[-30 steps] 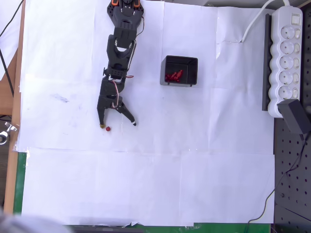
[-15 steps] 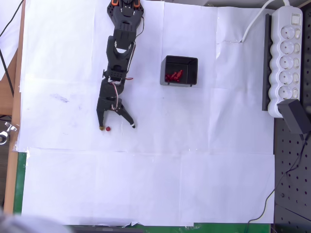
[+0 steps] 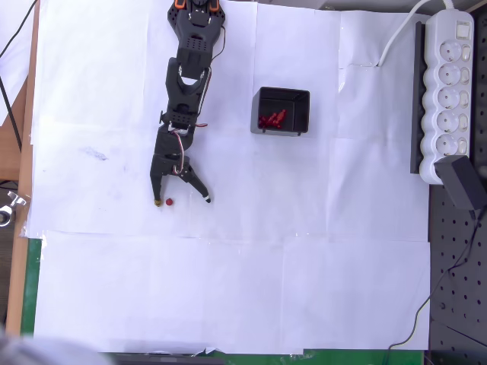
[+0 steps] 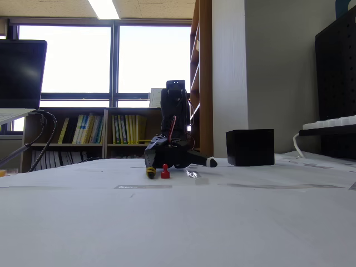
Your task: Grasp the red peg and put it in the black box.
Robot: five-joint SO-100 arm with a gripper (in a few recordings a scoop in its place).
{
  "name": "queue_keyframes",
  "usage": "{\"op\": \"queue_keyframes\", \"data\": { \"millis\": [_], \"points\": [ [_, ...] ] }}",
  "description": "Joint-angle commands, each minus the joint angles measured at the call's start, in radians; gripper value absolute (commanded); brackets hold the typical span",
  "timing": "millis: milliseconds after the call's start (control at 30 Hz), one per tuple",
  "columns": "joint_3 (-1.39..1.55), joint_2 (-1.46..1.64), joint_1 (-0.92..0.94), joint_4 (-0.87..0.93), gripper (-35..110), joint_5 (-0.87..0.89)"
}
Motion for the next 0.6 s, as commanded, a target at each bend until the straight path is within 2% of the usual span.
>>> {"op": "queue_keyframes", "data": {
  "millis": [0,267,467,567],
  "points": [
    [0.034,-0.021,0.011,-0.006,48,-0.015],
    [0.026,-0.041,0.005,-0.008,48,-0.026],
    [0.011,-0.054,0.002,-0.008,39,-0.038],
    [0.009,-0.055,0.002,-0.009,39,-0.043]
  ]
}}
